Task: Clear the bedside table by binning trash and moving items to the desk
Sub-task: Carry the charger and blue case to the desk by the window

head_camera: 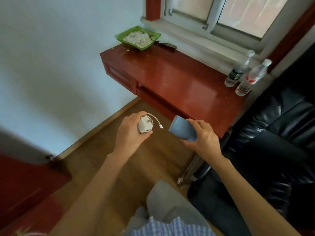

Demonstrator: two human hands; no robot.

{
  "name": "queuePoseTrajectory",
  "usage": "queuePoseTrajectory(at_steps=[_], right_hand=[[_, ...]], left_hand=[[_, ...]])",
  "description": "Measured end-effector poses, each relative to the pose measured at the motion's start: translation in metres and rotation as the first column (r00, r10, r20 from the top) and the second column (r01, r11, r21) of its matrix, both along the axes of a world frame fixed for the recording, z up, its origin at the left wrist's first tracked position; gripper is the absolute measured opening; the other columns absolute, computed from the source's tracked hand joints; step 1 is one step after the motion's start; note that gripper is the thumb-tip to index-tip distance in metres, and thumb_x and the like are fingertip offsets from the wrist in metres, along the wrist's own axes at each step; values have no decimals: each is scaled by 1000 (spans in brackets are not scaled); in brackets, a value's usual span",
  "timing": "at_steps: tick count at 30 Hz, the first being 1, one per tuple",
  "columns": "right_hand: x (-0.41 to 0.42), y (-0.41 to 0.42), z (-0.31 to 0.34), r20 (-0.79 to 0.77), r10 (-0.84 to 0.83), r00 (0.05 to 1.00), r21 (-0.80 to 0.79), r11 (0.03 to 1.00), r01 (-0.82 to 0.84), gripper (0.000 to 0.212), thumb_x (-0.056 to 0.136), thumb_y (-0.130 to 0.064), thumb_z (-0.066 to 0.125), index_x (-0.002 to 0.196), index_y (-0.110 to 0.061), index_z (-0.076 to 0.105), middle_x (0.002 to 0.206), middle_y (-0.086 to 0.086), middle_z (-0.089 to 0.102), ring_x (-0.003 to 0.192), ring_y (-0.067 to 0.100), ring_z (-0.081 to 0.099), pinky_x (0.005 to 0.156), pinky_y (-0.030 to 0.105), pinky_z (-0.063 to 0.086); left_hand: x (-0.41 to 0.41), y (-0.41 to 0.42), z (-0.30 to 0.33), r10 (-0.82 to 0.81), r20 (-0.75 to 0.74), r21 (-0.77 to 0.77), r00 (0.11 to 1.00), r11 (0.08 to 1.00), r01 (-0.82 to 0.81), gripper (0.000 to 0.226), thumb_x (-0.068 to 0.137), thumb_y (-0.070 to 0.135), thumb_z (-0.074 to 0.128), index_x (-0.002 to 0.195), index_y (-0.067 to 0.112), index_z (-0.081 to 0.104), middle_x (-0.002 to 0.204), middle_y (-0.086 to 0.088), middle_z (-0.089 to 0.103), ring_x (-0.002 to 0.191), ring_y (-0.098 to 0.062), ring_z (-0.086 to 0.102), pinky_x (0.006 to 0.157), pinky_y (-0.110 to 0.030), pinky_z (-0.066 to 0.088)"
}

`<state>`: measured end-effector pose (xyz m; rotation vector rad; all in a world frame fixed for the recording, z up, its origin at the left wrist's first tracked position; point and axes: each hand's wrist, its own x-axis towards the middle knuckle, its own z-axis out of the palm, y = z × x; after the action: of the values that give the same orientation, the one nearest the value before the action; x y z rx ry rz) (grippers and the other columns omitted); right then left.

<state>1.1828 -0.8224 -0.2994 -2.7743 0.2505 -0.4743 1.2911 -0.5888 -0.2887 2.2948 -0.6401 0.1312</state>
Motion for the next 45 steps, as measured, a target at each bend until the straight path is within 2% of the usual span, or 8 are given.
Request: queuePoseTrajectory(at_steps=[7,13,19,23,28,33,38,45], right_hand=[[67,-40,-22,-71,-120,990,11,993,121,68,64,-30,83,124,-14,58,109,7,61,96,27,58,59,36,53],[155,-96,-32,-62,-230,971,26,972,232,71,60,-30,85,123,-15,58,105,5,61,93,27,58,59,36,52],[224,-157,-25,-53,-329,943,30,943,331,71,57,-29,85,122,-15,59,103,5,62,90,27,59,58,37,54],[250,-186,-25,-62,-389,919,25,920,391,71,57,-29,85,122,-15,59,103,5,62,89,27,58,59,36,51],[280,-212,-35,-126,-461,878,1,885,465,71,54,-26,85,120,-14,61,102,7,63,86,29,60,61,39,54],[311,-228,-44,-159,-565,809,-46,823,566,73,51,-25,85,119,-14,62,100,7,64,84,29,61,66,38,53],[343,-254,-49,-231,-639,734,-67,763,643,73,54,-25,85,123,-14,61,103,9,63,89,33,61,72,42,50],[385,-300,-60,-433,-568,700,-89,800,594,76,67,-28,78,136,-21,47,122,6,55,110,31,51,91,40,39]], left_hand=[[91,-42,-23,-124,-3,6,992,992,124,60,67,27,83,121,19,56,111,0,63,100,-18,54,80,-23,41],[202,-111,-15,-194,20,9,981,981,194,61,65,25,84,119,18,57,109,0,64,98,-18,56,82,-31,49],[285,-188,0,-260,85,-16,962,965,262,62,64,24,85,119,16,58,106,1,64,95,-16,54,80,-17,36],[314,-219,-17,-335,48,-7,941,942,336,63,63,25,85,119,15,58,107,0,64,96,-16,55,80,-18,39],[360,-257,-39,-458,0,12,889,889,458,63,62,26,86,117,17,58,106,0,65,93,-20,57,77,-31,49],[415,-293,-46,-532,-48,-28,846,847,531,60,62,25,86,115,20,59,103,5,64,91,-18,56,78,-24,42],[454,-325,-55,-581,-90,-23,809,813,581,61,60,24,86,115,20,60,104,4,64,91,-19,56,79,-30,46],[475,-355,-69,-583,-143,-2,799,808,589,58,62,25,85,114,23,59,101,5,63,89,-20,55,76,-27,42]])
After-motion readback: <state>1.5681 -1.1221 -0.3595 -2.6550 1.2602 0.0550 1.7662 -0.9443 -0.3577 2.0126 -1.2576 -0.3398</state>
